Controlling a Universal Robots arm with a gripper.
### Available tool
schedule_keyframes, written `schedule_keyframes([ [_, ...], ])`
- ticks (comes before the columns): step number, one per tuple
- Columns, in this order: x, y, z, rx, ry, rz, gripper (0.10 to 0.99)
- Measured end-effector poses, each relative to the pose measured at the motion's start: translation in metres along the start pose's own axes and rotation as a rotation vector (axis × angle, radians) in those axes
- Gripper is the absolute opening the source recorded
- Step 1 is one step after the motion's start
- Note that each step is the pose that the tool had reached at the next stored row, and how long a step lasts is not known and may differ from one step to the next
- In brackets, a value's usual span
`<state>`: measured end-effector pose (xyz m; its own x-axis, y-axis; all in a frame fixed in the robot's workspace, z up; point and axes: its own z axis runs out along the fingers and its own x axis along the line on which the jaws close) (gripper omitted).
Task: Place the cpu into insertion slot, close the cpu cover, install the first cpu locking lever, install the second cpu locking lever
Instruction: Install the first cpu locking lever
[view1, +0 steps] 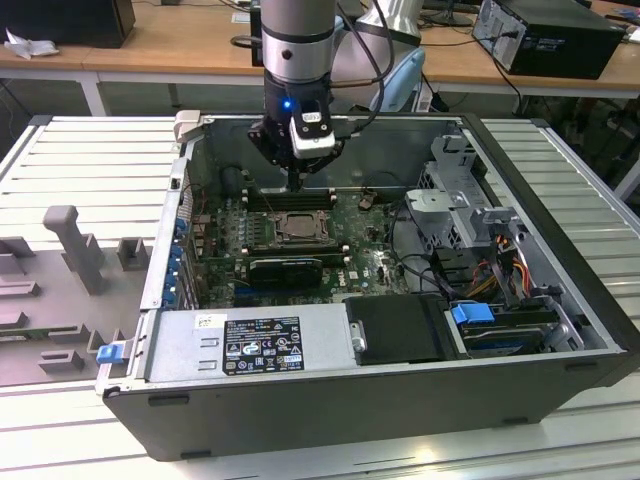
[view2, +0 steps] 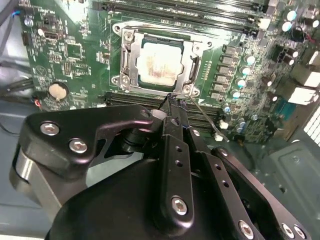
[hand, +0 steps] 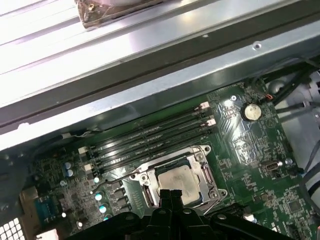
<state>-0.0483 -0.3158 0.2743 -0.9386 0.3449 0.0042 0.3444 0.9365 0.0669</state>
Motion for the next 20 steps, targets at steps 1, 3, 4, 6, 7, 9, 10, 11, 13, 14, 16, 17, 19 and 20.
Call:
schedule_keyframes([
  [1,0.0,0.0,0.0001,0.0,0.002,-0.03,0.106],
  [3,0.0,0.0,0.0002,0.0,0.0052,-0.079,0.106],
  [4,0.0,0.0,0.0002,0.0,0.0065,-0.097,0.106],
  [6,0.0,0.0,0.0002,0.001,0.0089,-0.133,0.106],
  [7,0.0,0.0,0.0002,0.001,0.01,-0.149,0.106],
  [9,0.0,0.0,0.0002,0.001,0.0119,-0.178,0.106],
  [10,0.0,0.0,0.0002,0.001,0.0128,-0.191,0.106],
  [11,0.0,0.0,0.0002,0.001,0.0135,-0.202,0.106],
  [13,0.0,0.0,0.0002,0.001,0.0153,-0.228,0.106],
  [14,0.0,0.0,0.0002,0.001,0.0161,-0.24,0.106],
  [16,0.0,0.0,0.0002,0.001,0.0183,-0.274,0.106],
  [17,0.0,0.0,0.0002,0.001,0.0197,-0.294,0.106],
  [19,0.0,0.0,0.0002,0.001,0.0231,-0.345,0.106],
  [20,0.0,0.0,0.0002,0.002,0.024,-0.359,0.106],
])
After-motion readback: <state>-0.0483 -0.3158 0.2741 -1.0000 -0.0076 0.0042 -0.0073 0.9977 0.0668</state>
